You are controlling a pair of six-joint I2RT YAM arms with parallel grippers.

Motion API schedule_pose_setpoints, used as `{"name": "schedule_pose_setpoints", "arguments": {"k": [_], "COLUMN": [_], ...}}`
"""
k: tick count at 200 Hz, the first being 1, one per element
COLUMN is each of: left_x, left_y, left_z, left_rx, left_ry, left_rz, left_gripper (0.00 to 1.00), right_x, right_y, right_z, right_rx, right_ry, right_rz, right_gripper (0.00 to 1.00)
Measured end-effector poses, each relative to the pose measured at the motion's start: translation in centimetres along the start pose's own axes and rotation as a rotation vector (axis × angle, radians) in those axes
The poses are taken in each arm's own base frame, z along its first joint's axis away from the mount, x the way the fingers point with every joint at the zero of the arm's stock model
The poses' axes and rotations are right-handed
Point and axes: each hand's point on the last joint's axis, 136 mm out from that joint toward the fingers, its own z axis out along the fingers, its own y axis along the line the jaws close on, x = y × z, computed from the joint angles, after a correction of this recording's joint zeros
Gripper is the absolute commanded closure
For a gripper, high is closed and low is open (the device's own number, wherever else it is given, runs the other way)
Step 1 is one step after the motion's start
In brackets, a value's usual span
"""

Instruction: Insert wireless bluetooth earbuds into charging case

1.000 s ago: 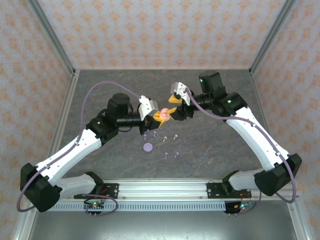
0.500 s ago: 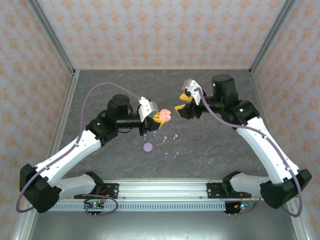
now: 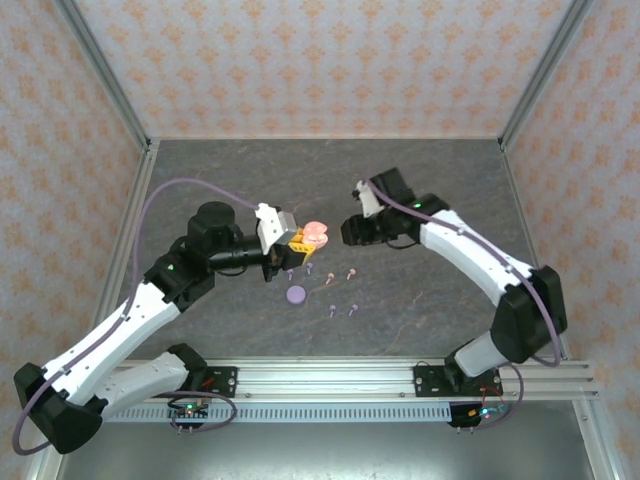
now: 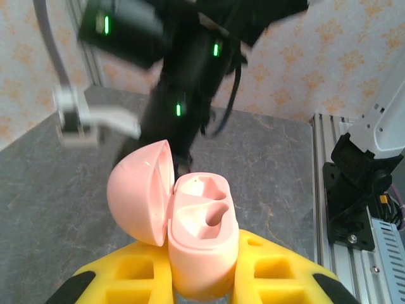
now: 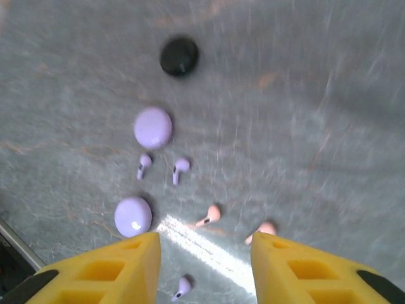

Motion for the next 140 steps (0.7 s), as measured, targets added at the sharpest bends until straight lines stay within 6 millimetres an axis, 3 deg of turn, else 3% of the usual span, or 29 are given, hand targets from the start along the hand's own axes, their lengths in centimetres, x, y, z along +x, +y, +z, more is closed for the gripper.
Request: {"name": "schedule_pose_setpoints", "arguments": {"k": [29,61,93,140], "left_x": [-0.7,-0.9,-1.0,-1.0], "left_y": [-0.4,-0.6,-0.5,-0.4], "left_z": [-1.1,-1.5,-1.6,-1.7], "left_rx": [-0.015,-0.024,-0.030,-0.041], "left_ry": [-0.029,-0.040,-0.042,-0.043], "left_rz": [0.020,0.028,0.030,0.030], "left_gripper": [0.91,0.92,0.92,0.93], "right_x": [3.1,5.3,6.5,6.7], "right_y": [1.5,0.6,-0.3,-1.0], "right_z": [4.1,7.5,9.6,11.4], "right_rx": [0.036,0.134,0.192,0.226], "right_ry": [0.125,0.200,0.238,0.251], "right_rz": [0.069,0.139,0.183,0.214], "right_gripper": [0.59,0.59,0.59,0.64]}}
